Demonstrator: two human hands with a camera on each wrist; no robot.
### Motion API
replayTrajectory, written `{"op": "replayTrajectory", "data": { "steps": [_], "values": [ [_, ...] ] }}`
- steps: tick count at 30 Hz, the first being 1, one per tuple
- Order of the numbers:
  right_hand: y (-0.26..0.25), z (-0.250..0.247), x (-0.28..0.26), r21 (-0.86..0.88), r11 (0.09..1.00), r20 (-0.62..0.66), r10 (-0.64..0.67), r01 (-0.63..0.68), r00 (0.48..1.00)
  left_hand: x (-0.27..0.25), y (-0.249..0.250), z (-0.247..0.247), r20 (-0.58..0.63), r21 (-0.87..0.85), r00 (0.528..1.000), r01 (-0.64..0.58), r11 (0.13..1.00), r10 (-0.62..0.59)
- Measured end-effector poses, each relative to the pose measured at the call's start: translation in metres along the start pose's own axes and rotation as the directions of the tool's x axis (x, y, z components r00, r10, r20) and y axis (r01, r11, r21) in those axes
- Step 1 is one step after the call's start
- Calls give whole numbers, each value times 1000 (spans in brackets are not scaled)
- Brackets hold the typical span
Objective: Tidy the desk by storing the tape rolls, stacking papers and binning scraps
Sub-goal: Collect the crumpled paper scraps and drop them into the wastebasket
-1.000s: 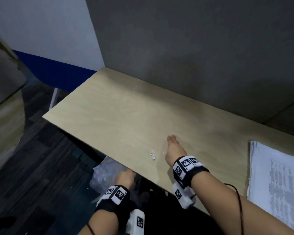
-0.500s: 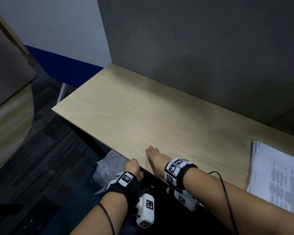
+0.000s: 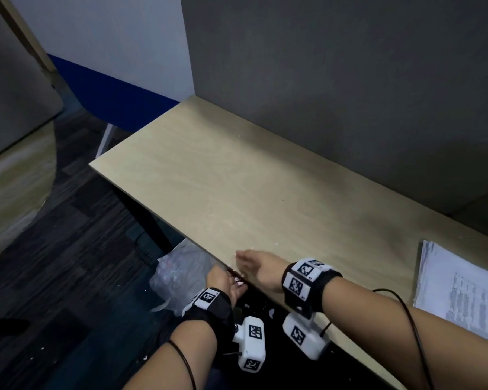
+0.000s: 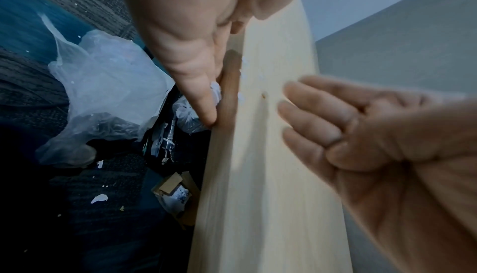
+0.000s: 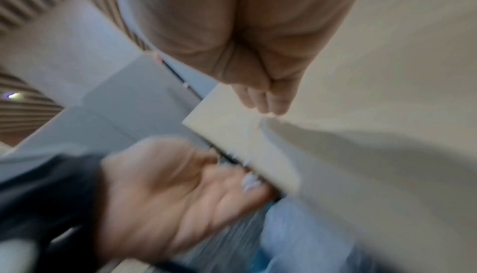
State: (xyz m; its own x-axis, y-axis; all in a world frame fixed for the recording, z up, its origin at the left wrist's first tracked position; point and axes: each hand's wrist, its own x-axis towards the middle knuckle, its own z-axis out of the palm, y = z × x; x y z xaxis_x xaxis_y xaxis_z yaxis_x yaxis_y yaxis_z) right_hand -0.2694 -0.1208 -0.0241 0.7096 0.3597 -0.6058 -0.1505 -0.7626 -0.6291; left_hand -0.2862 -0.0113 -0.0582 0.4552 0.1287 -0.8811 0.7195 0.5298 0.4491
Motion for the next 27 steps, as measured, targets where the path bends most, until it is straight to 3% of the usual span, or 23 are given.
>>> {"op": "replayTrajectory", "data": {
  "steps": [3,6,8,14,20,23,27],
  "values": [
    [11,-34,-1,-170,982,-158,54,-81,986,8,1,-4,2,4,1000,24,1000,-24],
    [25,-44,-2,-468,869,-117,118,-159,986,7,3,-4,5,20,999,46,999,-46],
    [29,-38,-3,-523,838,-62,148,-158,987,5,5,-3,-14,36,998,56,998,-56],
    [11,-5,9,-623,779,116,8,66,993,-2,15,4,6,21,999,37,999,-37],
    [11,20,14,-705,636,339,-85,313,937,8,22,-5,86,41,996,34,999,-37],
    [15,10,13,-621,710,346,-134,333,929,8,20,-10,88,37,994,60,997,-63],
    [15,-13,12,-583,787,210,-94,202,973,14,15,-10,26,50,999,33,998,-35]
  ]
}}
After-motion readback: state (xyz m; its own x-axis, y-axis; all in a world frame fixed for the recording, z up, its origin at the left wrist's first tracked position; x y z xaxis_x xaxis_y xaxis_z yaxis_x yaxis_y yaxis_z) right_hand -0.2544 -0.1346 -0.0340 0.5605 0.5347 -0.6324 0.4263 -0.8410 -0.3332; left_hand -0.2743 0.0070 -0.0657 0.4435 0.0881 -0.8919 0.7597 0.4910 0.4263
